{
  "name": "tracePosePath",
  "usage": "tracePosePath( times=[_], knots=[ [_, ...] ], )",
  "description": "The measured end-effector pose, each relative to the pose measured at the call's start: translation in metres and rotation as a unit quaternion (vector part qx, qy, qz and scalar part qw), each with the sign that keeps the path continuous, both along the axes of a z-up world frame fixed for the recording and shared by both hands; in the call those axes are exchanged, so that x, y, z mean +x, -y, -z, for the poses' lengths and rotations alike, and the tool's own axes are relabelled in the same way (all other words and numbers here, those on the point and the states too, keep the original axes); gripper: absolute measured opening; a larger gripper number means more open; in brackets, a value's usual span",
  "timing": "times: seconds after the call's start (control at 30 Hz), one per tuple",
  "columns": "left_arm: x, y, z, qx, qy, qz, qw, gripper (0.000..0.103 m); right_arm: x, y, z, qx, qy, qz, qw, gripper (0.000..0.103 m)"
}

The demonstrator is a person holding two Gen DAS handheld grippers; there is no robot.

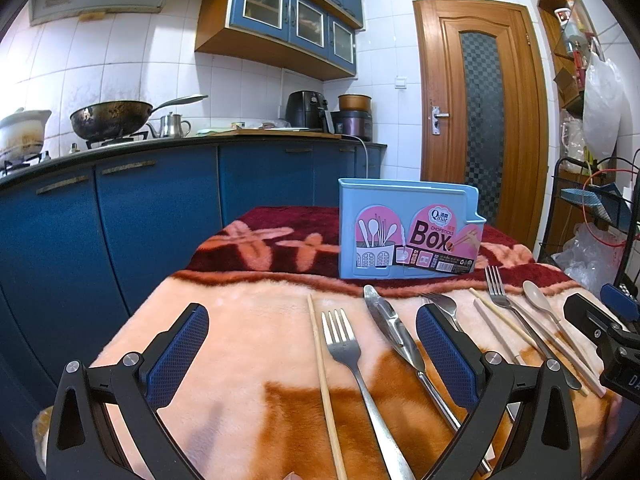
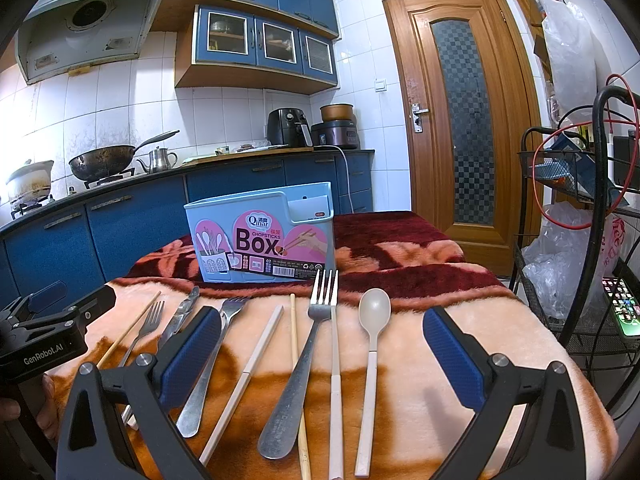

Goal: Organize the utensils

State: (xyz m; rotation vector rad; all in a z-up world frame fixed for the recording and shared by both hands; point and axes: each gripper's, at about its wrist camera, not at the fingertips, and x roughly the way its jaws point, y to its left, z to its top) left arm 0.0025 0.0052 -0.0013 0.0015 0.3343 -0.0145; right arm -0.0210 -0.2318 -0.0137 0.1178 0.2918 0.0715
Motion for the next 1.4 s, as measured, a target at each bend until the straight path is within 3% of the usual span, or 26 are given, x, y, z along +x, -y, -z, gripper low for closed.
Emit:
tracePosePath(
  times=[1.13, 1.4],
  knots=[
    [0.000, 0.000, 0.000, -0.002, -0.005, 0.000, 1.0000, 0.103, 0.002, 0.001, -0.001, 0.000, -0.005, -0.003, 1.000, 0.103],
    [0.009, 0.001, 0.000, -0.006, -0.041, 0.014, 0.9990, 0.103, 0.013, 0.002, -0.001, -0.002, -0.058, -0.030, 0.998, 0.103]
  ],
)
